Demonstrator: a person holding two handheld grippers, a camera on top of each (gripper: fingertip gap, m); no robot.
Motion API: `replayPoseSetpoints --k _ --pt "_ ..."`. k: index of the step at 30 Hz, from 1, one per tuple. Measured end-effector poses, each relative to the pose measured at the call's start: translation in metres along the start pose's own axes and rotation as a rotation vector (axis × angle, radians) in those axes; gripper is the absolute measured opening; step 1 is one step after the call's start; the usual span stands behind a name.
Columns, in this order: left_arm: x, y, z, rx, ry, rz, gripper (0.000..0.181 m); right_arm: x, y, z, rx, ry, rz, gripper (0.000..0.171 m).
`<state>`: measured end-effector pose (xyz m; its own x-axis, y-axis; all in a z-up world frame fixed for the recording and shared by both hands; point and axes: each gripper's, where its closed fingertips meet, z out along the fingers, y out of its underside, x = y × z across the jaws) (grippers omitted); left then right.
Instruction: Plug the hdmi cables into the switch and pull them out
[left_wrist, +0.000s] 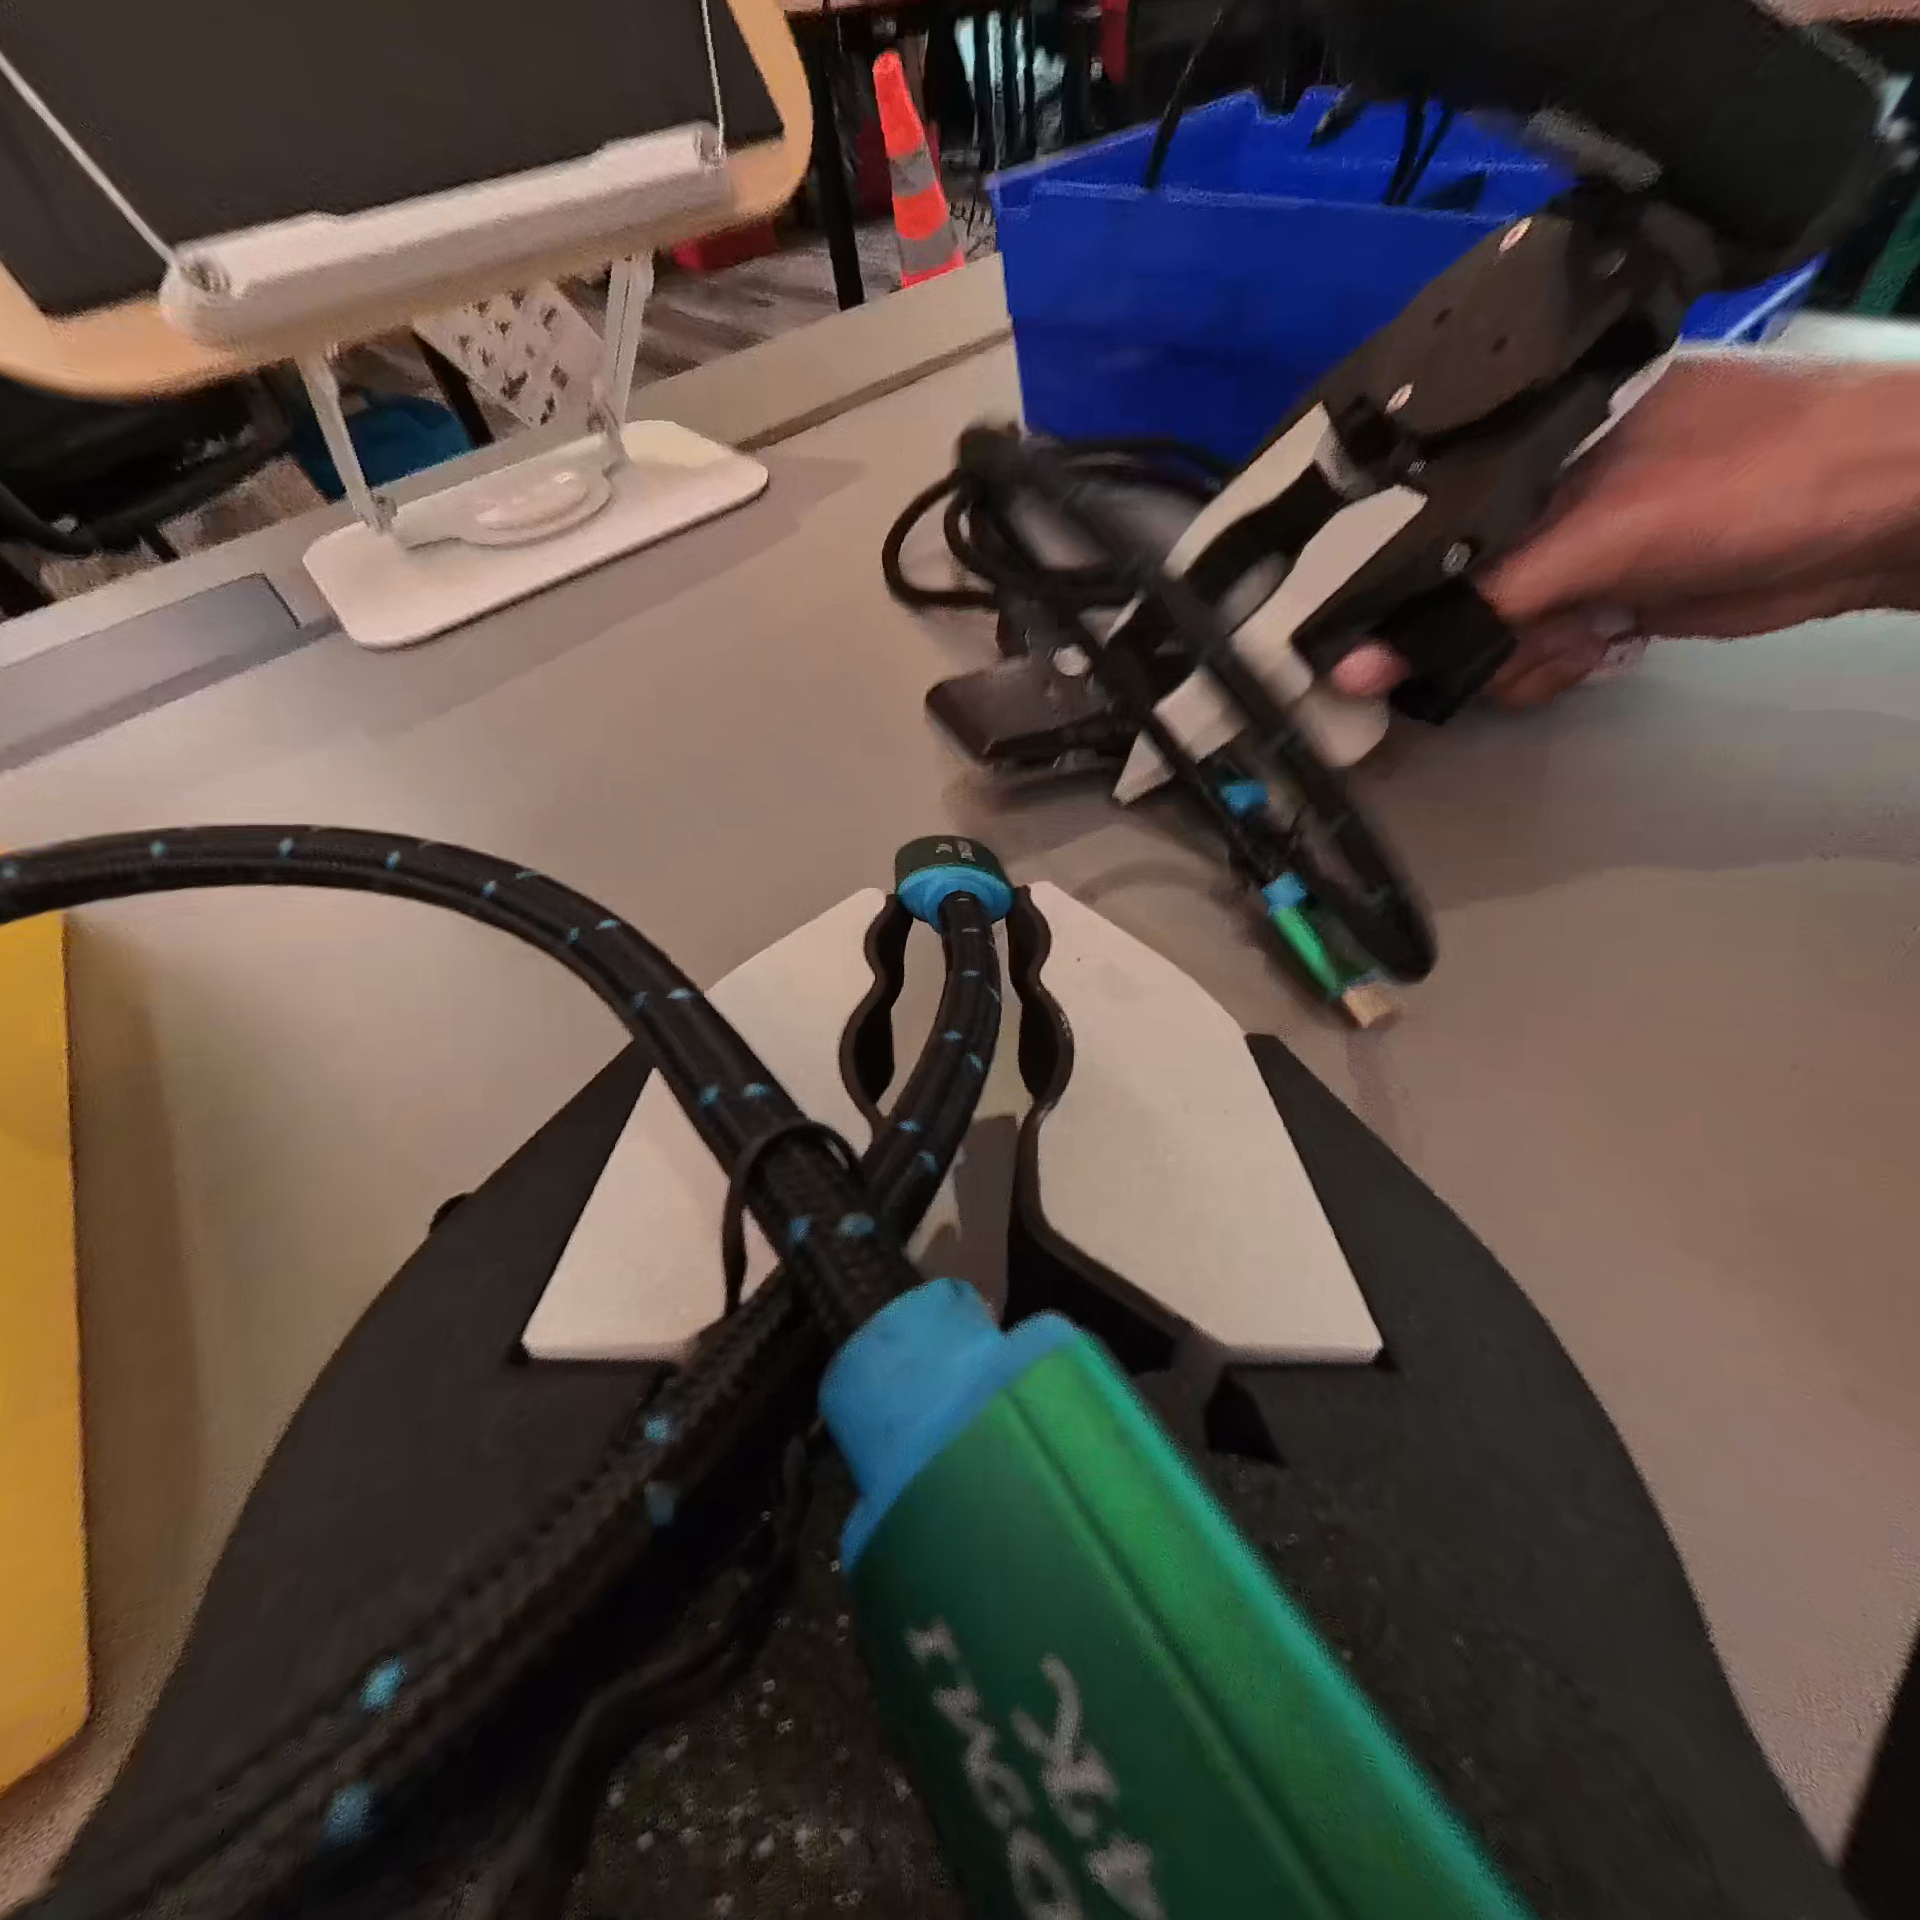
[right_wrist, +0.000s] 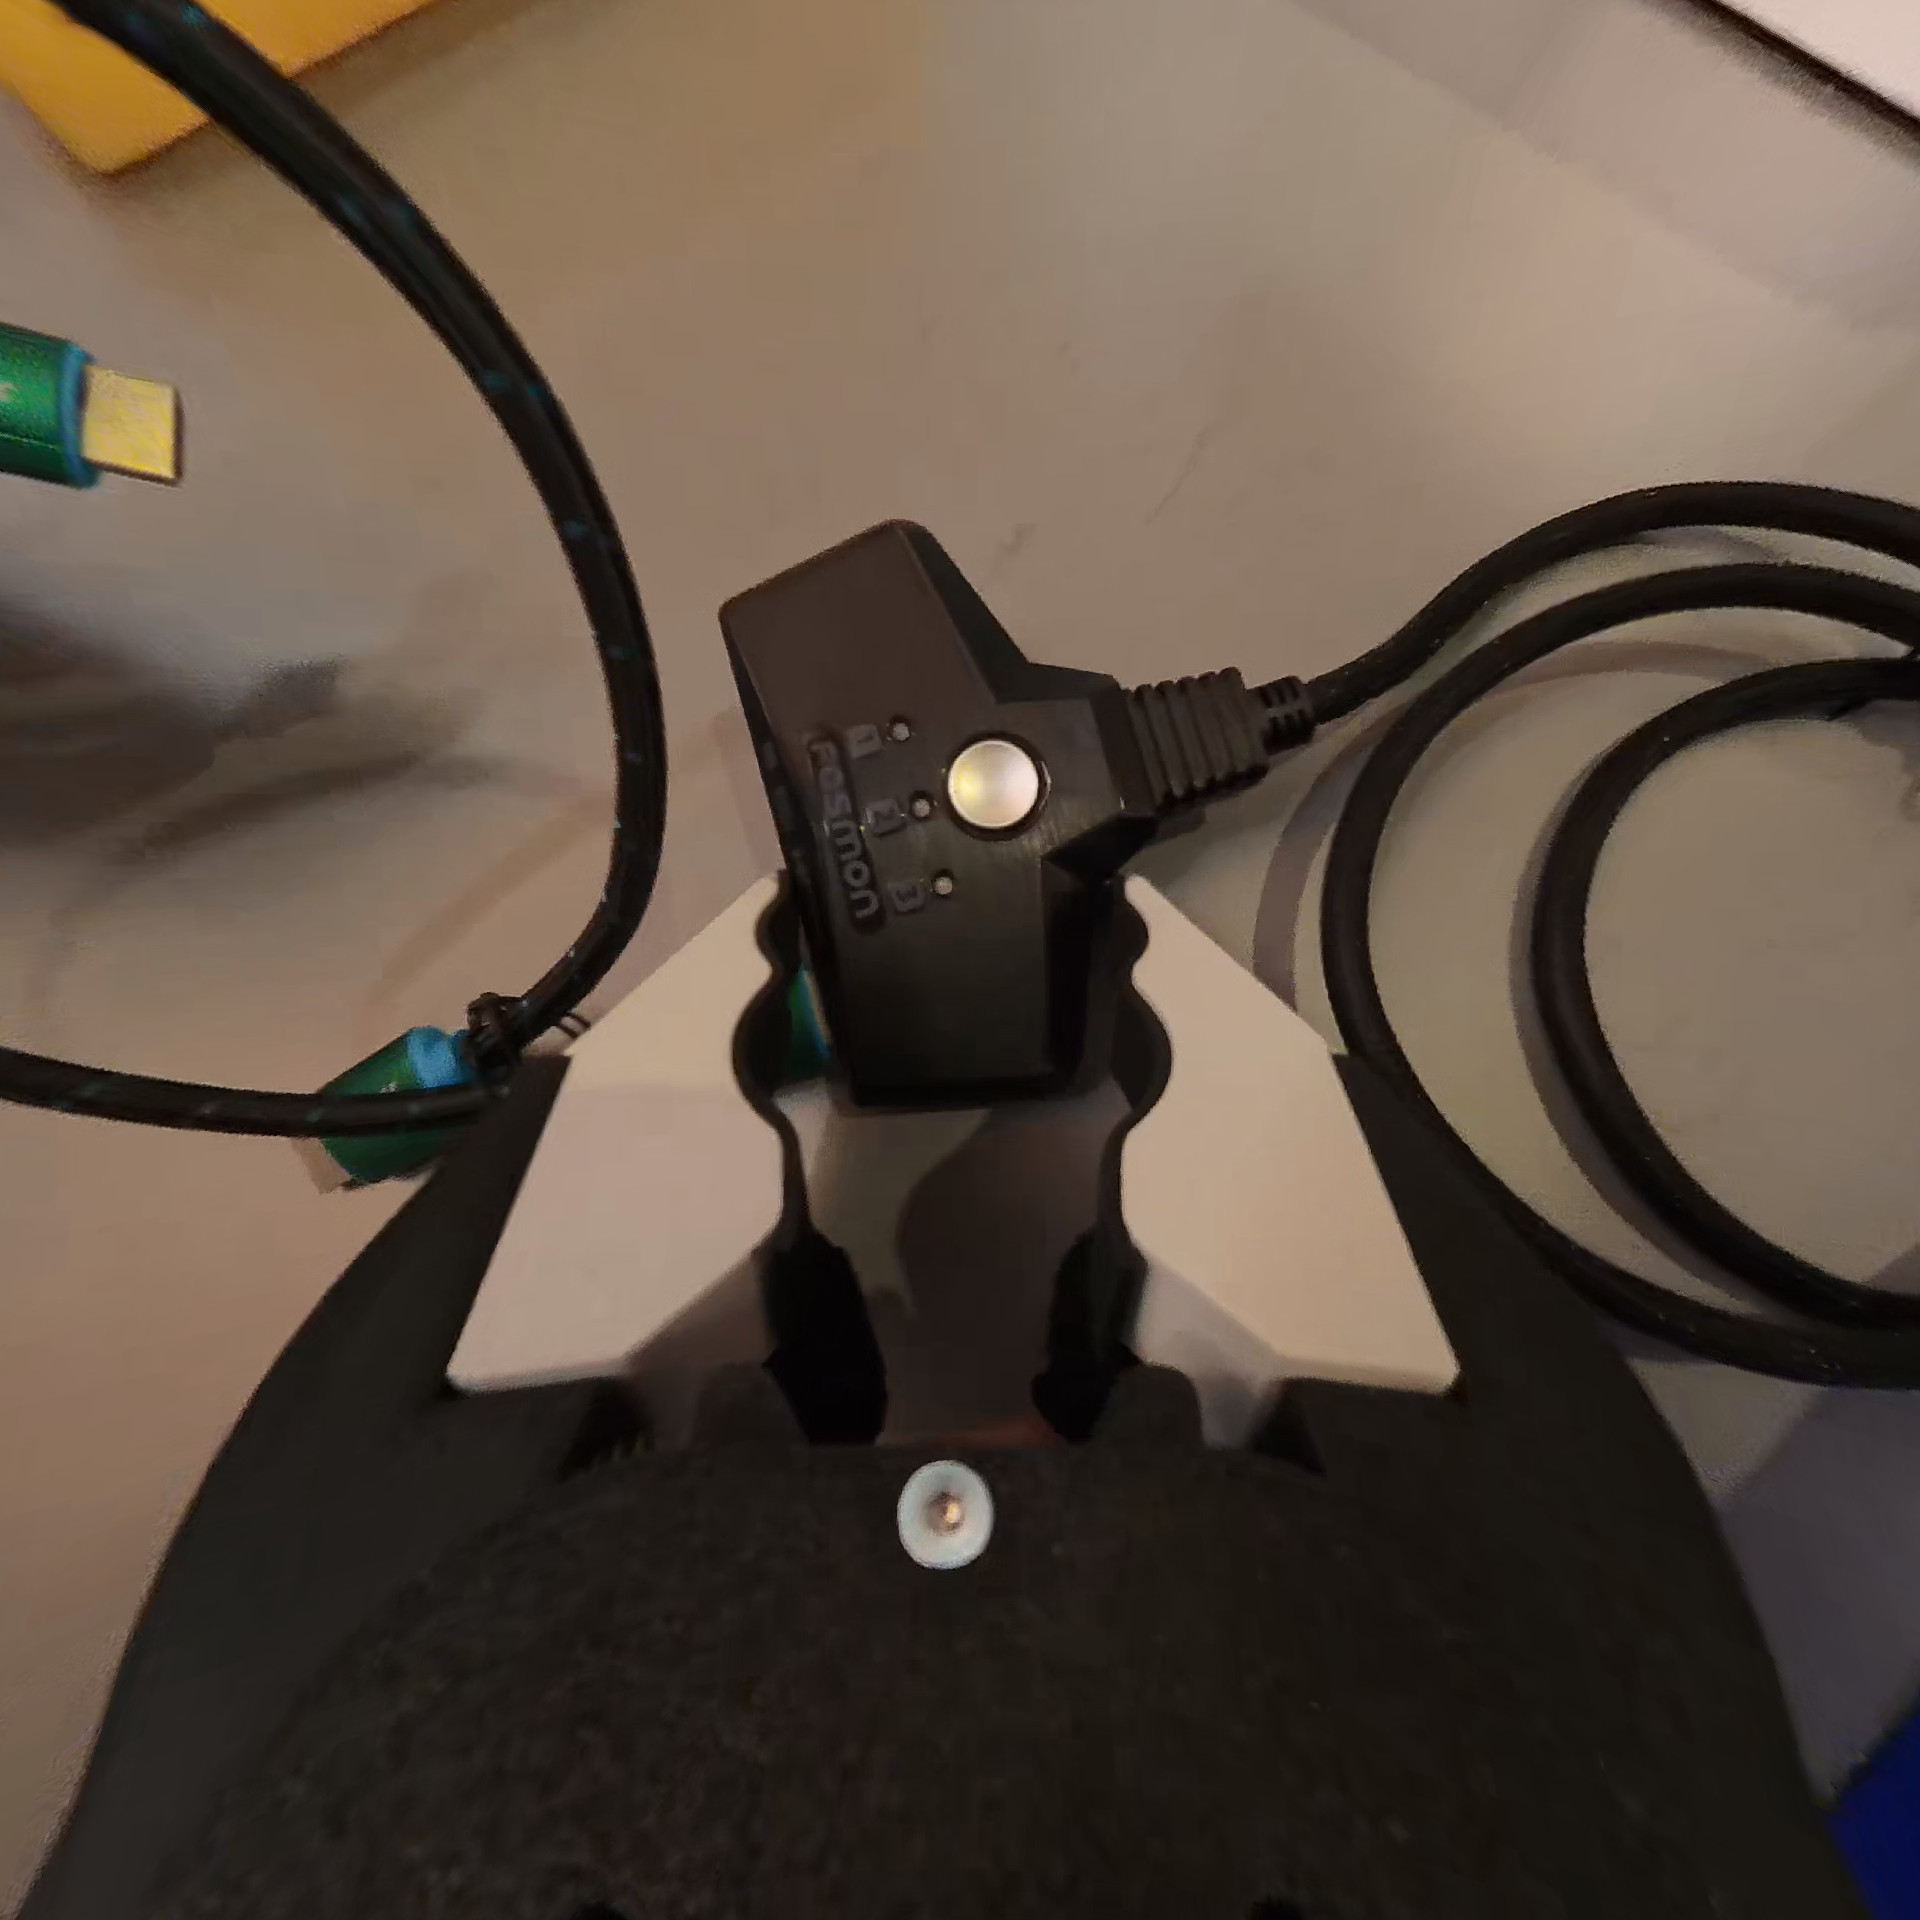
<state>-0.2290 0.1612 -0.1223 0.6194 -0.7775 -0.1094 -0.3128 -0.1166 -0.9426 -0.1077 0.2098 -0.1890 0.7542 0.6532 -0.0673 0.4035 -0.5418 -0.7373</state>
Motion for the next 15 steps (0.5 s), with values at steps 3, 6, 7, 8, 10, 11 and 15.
replayPoseSetpoints --k 3,6,7,8,10,11,15 --pt "0.003 -0.005 0.015 -0.016 0.01 0.03 0.019 0.001 -0.008 0.004 0.002 0.05 0.027 0.055" --pt "-0.003 -0.004 0.024 -0.031 -0.036 0.055 0.019 -0.007 -0.027 0.0 0.076 0.046 0.084 0.054" --pt "-0.005 -0.008 0.025 -0.005 -0.05 0.07 0.019 -0.011 -0.033 -0.004 0.103 0.034 0.1 0.054" --pt "-0.007 -0.012 0.024 0.021 -0.063 0.086 0.019 -0.015 -0.038 -0.007 0.125 0.031 0.115 0.055" --pt "-0.006 -0.02 0.023 0.064 -0.067 0.1 0.019 -0.023 -0.045 -0.011 0.157 0.021 0.139 0.055" --pt "-0.004 -0.024 0.022 0.089 -0.067 0.119 0.019 -0.029 -0.047 -0.012 0.166 0.003 0.148 0.055" --pt "0.001 -0.033 0.019 0.142 -0.091 0.229 0.019 -0.049 -0.048 -0.013 0.168 -0.053 0.155 0.055"
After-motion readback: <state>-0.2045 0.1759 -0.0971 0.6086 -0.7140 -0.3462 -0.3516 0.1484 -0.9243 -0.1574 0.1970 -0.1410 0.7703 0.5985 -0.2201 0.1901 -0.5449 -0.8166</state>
